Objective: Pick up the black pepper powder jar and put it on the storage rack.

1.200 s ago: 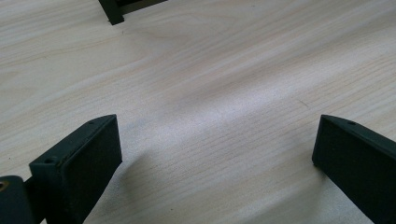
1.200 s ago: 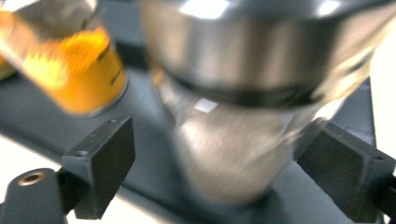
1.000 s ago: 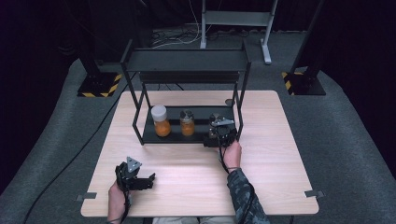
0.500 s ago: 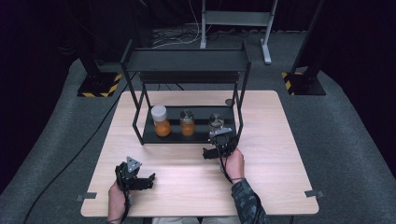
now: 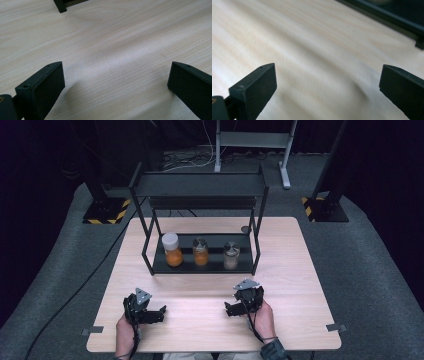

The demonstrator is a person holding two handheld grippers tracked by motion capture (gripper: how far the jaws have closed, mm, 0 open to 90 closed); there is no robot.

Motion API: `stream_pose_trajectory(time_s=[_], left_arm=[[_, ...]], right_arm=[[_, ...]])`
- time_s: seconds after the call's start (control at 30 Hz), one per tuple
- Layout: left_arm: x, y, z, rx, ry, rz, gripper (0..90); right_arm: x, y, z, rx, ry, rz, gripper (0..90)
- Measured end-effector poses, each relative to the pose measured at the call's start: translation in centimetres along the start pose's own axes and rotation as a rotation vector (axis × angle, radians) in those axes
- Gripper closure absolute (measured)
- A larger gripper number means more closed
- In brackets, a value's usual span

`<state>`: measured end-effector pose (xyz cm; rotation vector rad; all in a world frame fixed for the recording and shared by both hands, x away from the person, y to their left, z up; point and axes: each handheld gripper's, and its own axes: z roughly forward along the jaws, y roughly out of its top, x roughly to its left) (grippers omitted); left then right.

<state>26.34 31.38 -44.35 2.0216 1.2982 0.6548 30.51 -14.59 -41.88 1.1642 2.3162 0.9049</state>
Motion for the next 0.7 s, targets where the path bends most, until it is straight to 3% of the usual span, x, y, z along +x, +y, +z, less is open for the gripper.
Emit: stream_pose_trajectory(time_s=[0.33,0.57,0.7], left_arm=[[0.0,0.0,0.0,0.000,-0.001,0.002,0.9],[0.0,0.0,0.0,0.001,-0.001,-0.001,0.7],[0.0,0.0,0.0,0.000,0.000,-0.003,0.5]], right_arm=[[-0.2,-4.0,-1.4,-0.038,0.006,0.026,0.0],[-1.0,-4.2,-1.4,-0.037,0.043,0.016,0.0],[-0.4,-4.4,-1.5,-0.047,0.023,0.002,0.0]])
